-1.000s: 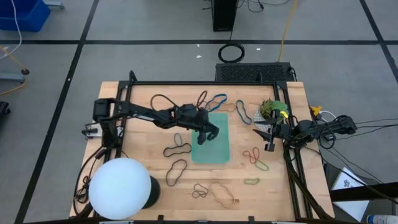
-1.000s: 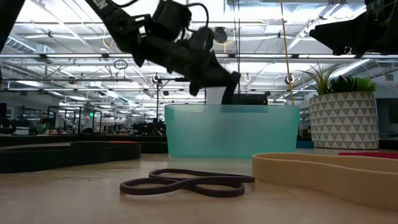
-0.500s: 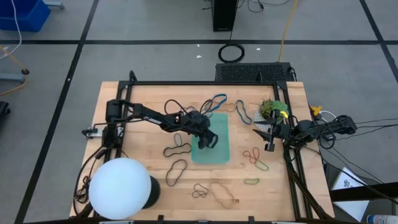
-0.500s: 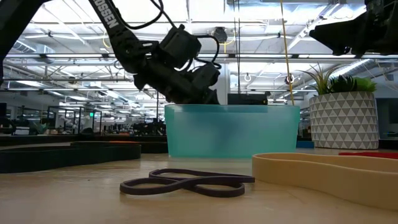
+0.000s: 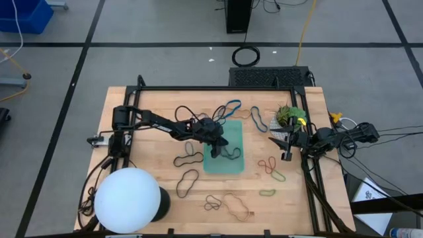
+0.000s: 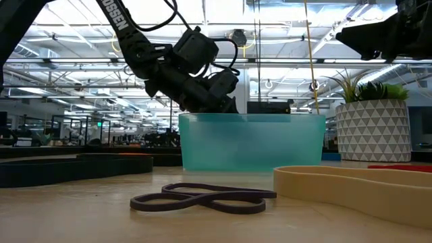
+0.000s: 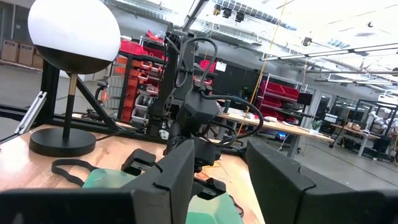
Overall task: Pick and place rubber bands into bin
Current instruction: Put the black rubber band into the green bin
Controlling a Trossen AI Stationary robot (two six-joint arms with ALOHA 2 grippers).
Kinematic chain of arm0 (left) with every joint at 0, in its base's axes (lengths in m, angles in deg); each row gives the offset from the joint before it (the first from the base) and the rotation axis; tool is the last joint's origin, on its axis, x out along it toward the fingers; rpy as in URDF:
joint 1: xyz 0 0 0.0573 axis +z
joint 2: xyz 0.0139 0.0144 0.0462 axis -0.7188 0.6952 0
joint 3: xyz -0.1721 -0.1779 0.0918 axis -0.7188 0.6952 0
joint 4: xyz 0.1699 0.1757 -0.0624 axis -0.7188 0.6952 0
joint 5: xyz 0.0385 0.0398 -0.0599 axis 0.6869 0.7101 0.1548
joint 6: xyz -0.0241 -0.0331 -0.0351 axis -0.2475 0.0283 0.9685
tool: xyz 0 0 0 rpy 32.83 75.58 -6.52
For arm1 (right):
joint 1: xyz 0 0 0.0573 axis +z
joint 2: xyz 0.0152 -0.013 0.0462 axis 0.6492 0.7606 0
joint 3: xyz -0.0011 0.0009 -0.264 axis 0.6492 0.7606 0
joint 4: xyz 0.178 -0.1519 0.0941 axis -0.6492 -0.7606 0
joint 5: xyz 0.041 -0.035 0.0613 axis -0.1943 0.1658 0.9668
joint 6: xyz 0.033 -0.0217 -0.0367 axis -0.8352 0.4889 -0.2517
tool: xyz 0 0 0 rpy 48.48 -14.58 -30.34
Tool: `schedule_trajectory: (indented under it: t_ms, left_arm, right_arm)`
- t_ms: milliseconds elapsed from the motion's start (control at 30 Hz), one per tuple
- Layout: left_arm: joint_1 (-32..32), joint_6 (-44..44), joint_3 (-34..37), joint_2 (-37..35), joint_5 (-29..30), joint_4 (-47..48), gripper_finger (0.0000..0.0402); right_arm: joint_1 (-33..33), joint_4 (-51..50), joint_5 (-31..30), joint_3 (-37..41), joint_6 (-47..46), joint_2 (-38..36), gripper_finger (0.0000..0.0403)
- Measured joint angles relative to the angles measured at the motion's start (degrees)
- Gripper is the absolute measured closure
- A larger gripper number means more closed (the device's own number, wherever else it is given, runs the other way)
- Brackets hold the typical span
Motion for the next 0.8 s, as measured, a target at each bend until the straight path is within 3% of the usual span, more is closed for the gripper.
schedule_trajectory:
  t_ms: [200,433,800]
  left_arm:
    - [0.0,0.1,0.0,0.0,-0.1,0.0,0.0386]
    - [0.3,-1.1,0.0,-3.8,-4.8,2.8,0.0397]
    - [0.0,-5.6,0.0,-16.8,-3.6,14.2,0.0351]
  right_arm:
    - [0.0,0.0,0.0,0.0,0.0,0.0,0.0261]
    - [0.0,0.0,0.0,0.0,0.0,0.0,0.0261]
    - [0.0,-0.2,0.0,0.0,0.1,0.0,0.0261]
